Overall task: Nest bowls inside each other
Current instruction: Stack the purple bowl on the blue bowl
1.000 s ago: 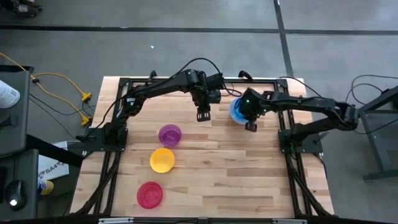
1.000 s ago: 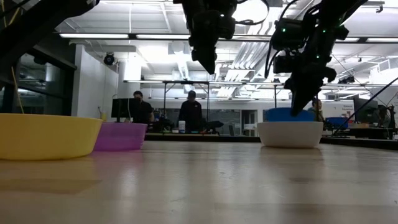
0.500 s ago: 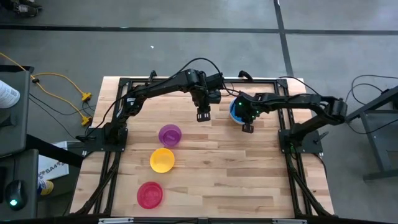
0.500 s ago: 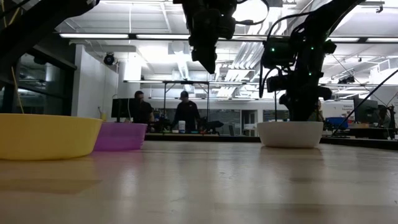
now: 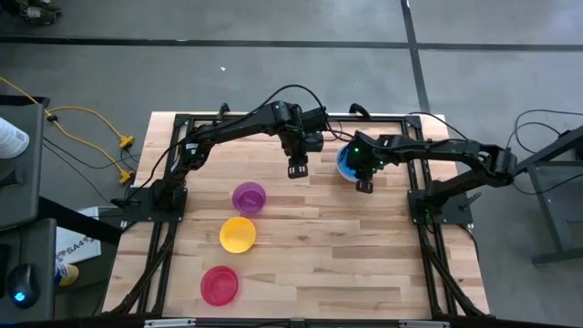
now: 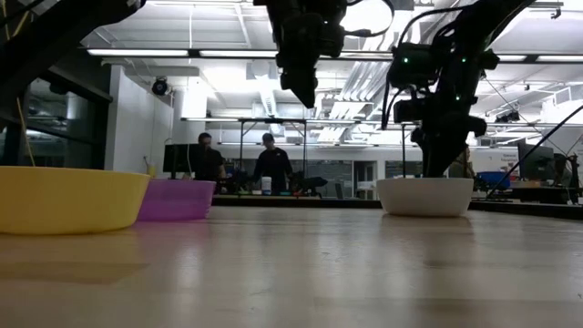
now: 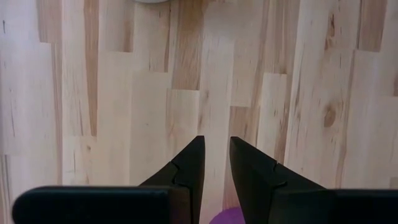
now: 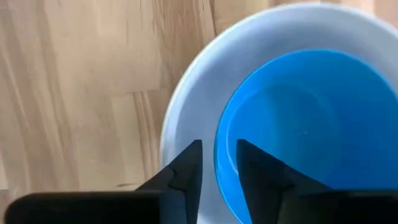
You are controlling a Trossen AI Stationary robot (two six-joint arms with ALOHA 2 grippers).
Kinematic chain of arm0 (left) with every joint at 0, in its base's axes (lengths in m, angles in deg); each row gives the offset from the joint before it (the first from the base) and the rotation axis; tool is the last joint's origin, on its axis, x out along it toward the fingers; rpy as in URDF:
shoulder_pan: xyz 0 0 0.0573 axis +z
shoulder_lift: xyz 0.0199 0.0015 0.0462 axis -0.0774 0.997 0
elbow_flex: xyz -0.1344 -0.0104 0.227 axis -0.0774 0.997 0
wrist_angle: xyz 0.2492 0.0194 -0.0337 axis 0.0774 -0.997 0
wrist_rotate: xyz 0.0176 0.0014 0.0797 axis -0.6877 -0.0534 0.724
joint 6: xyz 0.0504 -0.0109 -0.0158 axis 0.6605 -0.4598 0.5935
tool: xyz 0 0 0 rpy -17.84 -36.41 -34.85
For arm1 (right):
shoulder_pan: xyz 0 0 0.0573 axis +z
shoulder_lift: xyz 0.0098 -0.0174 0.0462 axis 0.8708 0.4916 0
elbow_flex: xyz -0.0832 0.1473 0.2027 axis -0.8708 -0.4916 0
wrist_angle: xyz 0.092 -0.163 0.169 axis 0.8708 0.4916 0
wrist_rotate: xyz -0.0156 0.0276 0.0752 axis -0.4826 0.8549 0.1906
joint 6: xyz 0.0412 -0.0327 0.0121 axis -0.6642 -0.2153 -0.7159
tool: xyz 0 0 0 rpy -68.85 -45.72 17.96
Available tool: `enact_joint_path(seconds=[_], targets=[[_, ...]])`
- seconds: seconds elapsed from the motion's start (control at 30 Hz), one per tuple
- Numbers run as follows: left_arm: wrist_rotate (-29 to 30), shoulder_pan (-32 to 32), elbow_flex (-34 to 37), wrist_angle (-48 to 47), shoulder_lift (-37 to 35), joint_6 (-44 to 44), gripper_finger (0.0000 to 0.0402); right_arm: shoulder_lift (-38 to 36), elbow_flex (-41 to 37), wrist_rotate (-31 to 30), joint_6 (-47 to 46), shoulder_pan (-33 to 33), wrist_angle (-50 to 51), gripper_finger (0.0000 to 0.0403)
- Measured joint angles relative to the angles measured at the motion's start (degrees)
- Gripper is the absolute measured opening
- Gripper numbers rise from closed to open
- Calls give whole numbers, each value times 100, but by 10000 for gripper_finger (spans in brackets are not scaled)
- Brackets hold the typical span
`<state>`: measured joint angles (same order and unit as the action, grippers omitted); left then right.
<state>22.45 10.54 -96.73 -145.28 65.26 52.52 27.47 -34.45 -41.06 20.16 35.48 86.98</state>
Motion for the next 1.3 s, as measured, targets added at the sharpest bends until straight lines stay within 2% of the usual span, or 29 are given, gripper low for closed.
enact_joint_path(seconds=[0.33,0.43,0.6,0.8,0.93,1.1,1.3], targets=[[22,-9,0,-363,0,-7,77,-501,802,123,-335,165,914,129],[-19,-13,0,-512,0,-9,77,-707,955,381,-507,343,989,130],[-194,-107,6,-704,-32,22,77,-1038,983,897,-819,722,983,126],[-190,-281,93,-859,-243,46,77,-1340,983,889,-1155,1241,1147,127],[-197,-376,391,-749,-621,2,77,-1433,983,875,-1412,1550,1324,126],[-201,-506,1421,-102,-1323,-76,77,-1424,983,896,-1818,2006,1387,125],[-197,-797,3866,1544,-2678,-481,77,-1422,983,840,-1979,2599,824,125]])
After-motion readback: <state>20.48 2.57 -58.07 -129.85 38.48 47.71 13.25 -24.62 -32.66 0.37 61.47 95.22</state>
